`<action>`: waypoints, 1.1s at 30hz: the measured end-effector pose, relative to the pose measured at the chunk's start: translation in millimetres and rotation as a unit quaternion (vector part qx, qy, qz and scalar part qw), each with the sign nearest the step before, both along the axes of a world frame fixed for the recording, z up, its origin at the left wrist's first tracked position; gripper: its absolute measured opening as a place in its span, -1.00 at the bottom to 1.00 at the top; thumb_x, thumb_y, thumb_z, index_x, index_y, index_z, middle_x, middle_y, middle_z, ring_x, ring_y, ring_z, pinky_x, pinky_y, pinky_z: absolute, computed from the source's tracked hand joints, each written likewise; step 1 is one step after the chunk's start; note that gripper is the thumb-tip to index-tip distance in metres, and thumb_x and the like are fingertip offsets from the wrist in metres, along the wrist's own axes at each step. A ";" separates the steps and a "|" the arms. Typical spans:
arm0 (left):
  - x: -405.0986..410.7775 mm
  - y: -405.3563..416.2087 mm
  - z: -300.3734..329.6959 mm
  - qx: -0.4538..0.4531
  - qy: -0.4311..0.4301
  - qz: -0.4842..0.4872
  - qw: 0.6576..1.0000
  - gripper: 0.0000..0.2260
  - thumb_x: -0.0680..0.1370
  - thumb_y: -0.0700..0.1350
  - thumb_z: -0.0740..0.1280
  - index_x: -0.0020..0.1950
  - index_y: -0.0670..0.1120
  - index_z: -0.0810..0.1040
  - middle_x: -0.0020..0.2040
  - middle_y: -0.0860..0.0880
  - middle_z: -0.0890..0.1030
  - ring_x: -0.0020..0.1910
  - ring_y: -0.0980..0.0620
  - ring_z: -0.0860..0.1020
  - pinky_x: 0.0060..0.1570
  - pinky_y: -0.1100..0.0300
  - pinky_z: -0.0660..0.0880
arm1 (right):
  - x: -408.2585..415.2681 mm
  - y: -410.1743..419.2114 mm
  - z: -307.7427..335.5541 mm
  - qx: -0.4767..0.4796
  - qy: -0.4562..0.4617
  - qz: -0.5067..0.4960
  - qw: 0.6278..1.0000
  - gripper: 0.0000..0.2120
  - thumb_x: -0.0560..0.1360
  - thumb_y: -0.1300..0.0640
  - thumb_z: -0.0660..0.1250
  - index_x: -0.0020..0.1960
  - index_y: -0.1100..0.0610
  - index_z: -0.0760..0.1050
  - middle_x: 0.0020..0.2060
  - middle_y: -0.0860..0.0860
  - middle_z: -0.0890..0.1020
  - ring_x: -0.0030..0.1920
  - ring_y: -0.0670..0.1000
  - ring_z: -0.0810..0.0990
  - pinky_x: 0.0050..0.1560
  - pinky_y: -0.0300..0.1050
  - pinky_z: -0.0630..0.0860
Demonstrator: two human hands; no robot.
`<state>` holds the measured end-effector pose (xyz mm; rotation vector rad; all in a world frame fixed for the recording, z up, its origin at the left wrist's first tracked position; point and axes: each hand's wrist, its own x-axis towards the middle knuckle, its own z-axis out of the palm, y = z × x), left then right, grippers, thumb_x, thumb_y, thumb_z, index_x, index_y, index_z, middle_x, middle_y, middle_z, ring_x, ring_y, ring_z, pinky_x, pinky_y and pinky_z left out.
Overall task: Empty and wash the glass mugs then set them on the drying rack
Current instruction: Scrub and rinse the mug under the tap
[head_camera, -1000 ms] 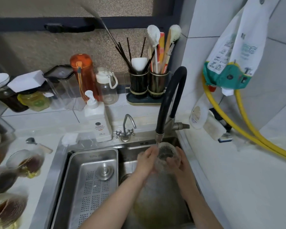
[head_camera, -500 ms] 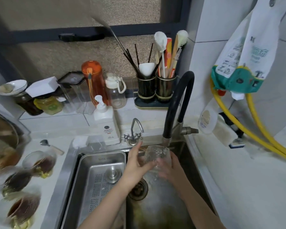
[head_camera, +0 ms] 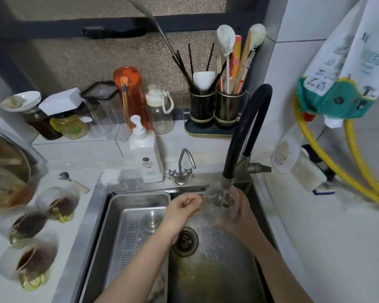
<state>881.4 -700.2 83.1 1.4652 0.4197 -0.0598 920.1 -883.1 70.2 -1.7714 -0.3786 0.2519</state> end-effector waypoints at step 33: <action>-4.0 5.4 -14.9 -0.006 0.034 0.063 0.997 -0.96 0.47 -0.21 0.41 -0.14 -0.15 0.58 -0.26 -0.06 0.58 -0.23 0.06 0.55 -0.18 0.24 0.53 | -18.8 9.5 -11.0 -0.001 0.023 -0.037 0.999 -0.51 0.40 0.09 0.46 0.29 0.02 0.43 0.12 -0.08 0.60 0.11 -0.17 0.58 0.02 -0.34 0.52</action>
